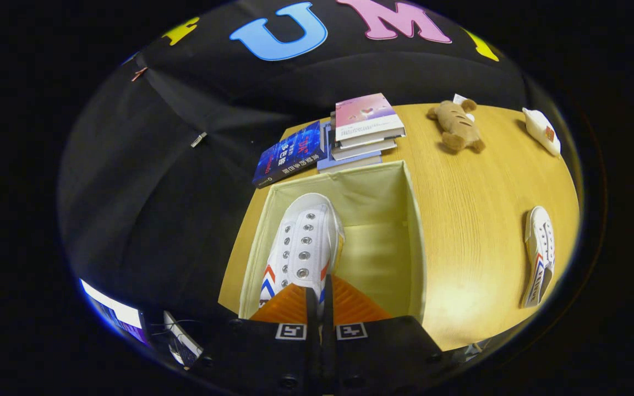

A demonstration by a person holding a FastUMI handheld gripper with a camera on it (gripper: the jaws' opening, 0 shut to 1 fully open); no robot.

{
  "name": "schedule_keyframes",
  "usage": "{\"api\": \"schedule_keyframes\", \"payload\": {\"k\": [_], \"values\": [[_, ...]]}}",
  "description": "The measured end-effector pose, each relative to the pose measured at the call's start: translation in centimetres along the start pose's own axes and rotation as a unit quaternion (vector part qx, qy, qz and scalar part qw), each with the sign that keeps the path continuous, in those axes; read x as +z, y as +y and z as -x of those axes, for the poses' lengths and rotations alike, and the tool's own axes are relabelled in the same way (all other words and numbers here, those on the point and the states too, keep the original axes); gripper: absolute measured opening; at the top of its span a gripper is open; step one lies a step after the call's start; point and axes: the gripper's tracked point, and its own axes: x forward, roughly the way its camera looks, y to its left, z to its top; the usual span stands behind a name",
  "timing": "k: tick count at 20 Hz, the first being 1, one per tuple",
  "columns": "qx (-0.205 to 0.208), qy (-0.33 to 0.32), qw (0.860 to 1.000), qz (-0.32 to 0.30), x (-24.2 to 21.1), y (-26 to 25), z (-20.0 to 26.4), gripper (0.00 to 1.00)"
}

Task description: Open the storage box then place both shoes into the box .Put the left shoe in first, then the right shoe, with the right side of both shoes facing outward in a uniform manner.

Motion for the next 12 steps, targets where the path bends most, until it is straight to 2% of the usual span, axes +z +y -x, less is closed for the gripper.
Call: {"api": "schedule_keyframes", "payload": {"k": [4, 6, 8, 9, 11, 12], "values": [[-0.008, 0.007, 1.000, -0.006, -0.6, 0.3, -1.0, 0.05], [0.016, 0.027, 0.999, -0.014, -1.3, 1.1, -2.0, 0.05], [0.057, 0.032, 0.997, -0.035, -1.4, 3.2, -1.6, 0.29], [0.062, 0.028, 0.997, -0.036, -1.2, 3.5, -1.6, 0.42], [0.062, 0.025, 0.998, -0.023, -0.9, 3.4, -1.5, 0.63], [0.062, 0.024, 0.998, -0.022, -0.9, 3.3, -1.4, 0.64]]}}
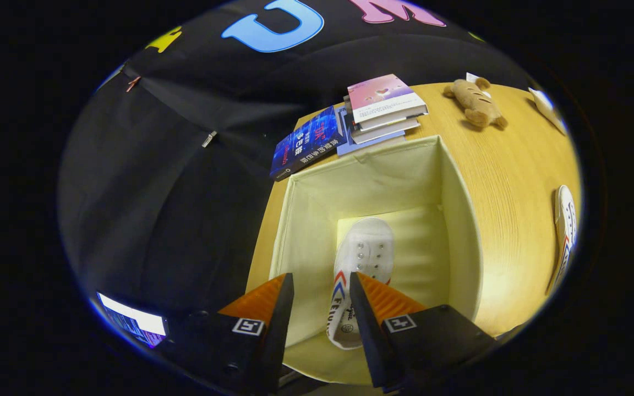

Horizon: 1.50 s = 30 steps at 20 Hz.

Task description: Open the storage box then place both shoes into the box .Put the left shoe in first, then the right shoe, with the right side of both shoes facing outward in a uniform manner.

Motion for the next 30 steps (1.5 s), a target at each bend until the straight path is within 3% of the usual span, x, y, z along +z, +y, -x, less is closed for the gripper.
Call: {"api": "schedule_keyframes", "payload": {"k": [3, 9, 14, 17, 20, 25, 30], "values": [[0.002, 0.001, 1.000, 0.006, 0.0, -0.4, 0.5, 0.84], [0.023, -0.036, 0.999, 0.029, 1.8, -1.7, 4.0, 0.97], [0.009, -0.108, 0.992, 0.069, 5.3, -6.2, 10.4, 0.97], [-0.032, -0.155, 0.982, 0.102, 7.2, -11.1, 14.5, 0.97], [-0.110, -0.164, 0.974, 0.109, 7.7, -19.0, 17.7, 0.97], [-0.225, -0.119, 0.963, 0.093, 4.9, -31.5, 21.3, 0.97], [-0.294, -0.055, 0.948, 0.107, 0.6, -38.8, 21.5, 0.96]]}}
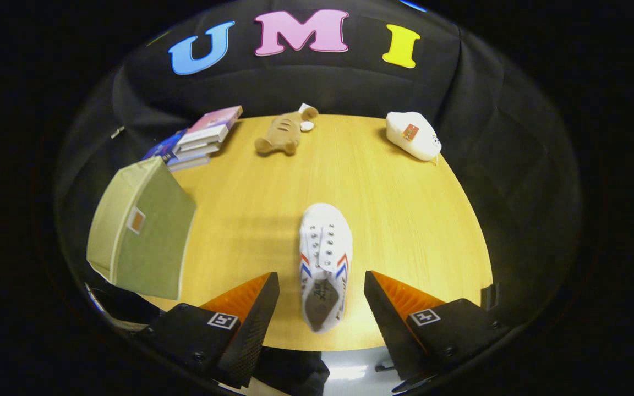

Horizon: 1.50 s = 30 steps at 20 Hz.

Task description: Open the storage box then place both shoes into the box .Put the left shoe in first, then the right shoe, with the right side of both shoes facing outward in a uniform manner.

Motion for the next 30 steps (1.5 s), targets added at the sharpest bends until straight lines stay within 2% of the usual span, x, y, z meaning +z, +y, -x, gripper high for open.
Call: {"api": "schedule_keyframes", "payload": {"k": [4, 8, 10, 11, 13, 14, 15, 19, 20, 21, 23, 25, 27, 30], "values": [[-0.043, 0.035, 0.997, 0.053, -2.8, -2.6, -2.6, 0.90], [-0.056, 0.057, 0.995, 0.063, -4.3, -3.6, -5.9, 0.88], [-0.062, 0.047, 0.996, 0.054, -3.7, -4.0, -7.2, 0.88], [-0.062, 0.046, 0.996, 0.050, -3.8, -4.1, -7.7, 0.84], [-0.052, 0.029, 0.997, 0.038, -3.3, -3.6, -8.2, 0.81], [-0.045, 0.021, 0.998, 0.036, -3.1, -3.2, -8.5, 0.77], [-0.038, 0.014, 0.999, 0.034, -3.1, -2.8, -8.7, 0.65], [-0.023, 0.010, 1.000, 0.012, -3.0, -1.6, -9.2, 0.35], [-0.026, 0.007, 1.000, 0.004, -2.8, -2.0, -9.3, 0.33], [-0.026, 0.005, 1.000, -0.015, -2.7, -2.7, -9.4, 0.24], [0.005, 0.009, 0.998, -0.068, -2.7, -2.5, -9.3, 0.06], [0.013, 0.003, 0.995, -0.095, -1.9, -2.7, -8.5, 0.05], [0.012, -0.007, 0.996, -0.093, -0.8, -2.9, -7.2, 0.05], [0.033, -0.025, 0.993, -0.111, 1.1, -1.4, -4.9, 0.05]]}}
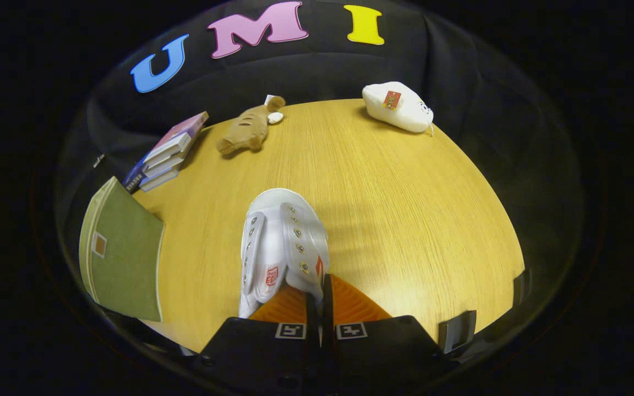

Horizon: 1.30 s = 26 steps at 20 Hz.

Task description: Open the storage box then place both shoes into the box .Put the left shoe in first, then the right shoe, with the right side of both shoes facing outward in a uniform manner.

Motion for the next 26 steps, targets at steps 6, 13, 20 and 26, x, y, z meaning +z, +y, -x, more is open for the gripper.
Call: {"api": "schedule_keyframes", "payload": {"k": [6, 13, 20, 26], "values": [[0.039, -0.029, 0.999, -0.006, 3.8, 6.0, 4.9, 0.05], [0.090, -0.021, 0.996, 0.008, 6.2, 16.7, 9.4, 0.05], [0.160, -0.002, 0.987, 0.007, 5.8, 28.5, 11.6, 0.05], [0.160, 0.037, 0.986, 0.006, 3.2, 34.4, 10.2, 0.05]]}}
